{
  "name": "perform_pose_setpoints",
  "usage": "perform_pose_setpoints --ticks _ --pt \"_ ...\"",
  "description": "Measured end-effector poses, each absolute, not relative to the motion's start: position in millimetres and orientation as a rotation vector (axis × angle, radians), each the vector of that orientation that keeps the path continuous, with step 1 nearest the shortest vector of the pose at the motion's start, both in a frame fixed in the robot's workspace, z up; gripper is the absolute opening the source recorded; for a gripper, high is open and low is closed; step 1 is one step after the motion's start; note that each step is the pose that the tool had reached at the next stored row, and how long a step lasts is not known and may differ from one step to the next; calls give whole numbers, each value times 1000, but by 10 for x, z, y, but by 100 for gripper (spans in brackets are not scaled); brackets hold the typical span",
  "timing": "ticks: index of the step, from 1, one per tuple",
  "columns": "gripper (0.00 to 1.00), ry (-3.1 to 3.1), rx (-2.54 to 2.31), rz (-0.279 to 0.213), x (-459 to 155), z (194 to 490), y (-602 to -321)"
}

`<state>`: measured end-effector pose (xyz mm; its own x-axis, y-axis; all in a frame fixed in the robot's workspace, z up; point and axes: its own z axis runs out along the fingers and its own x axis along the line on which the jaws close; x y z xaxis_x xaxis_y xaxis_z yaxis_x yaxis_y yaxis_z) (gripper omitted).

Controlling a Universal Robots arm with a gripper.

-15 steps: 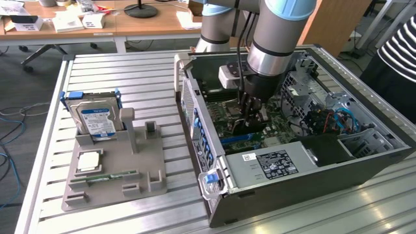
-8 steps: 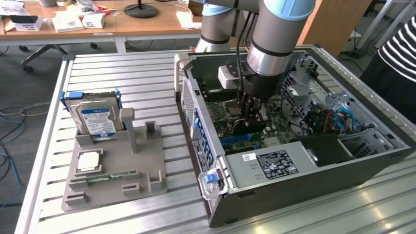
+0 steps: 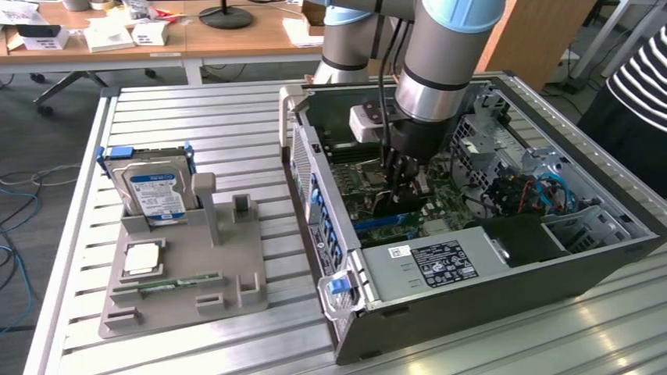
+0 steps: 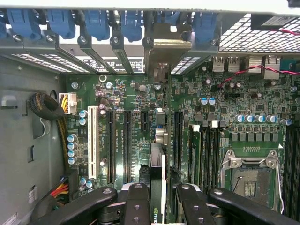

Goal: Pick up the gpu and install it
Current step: 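Insert the gpu into the slot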

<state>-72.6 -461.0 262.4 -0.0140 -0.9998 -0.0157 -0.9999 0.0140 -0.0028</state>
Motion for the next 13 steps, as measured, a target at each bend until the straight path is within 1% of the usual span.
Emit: perform_pose_setpoints --ticks 13 --pt "27 2223 -2193 5 -744 2623 -4610"
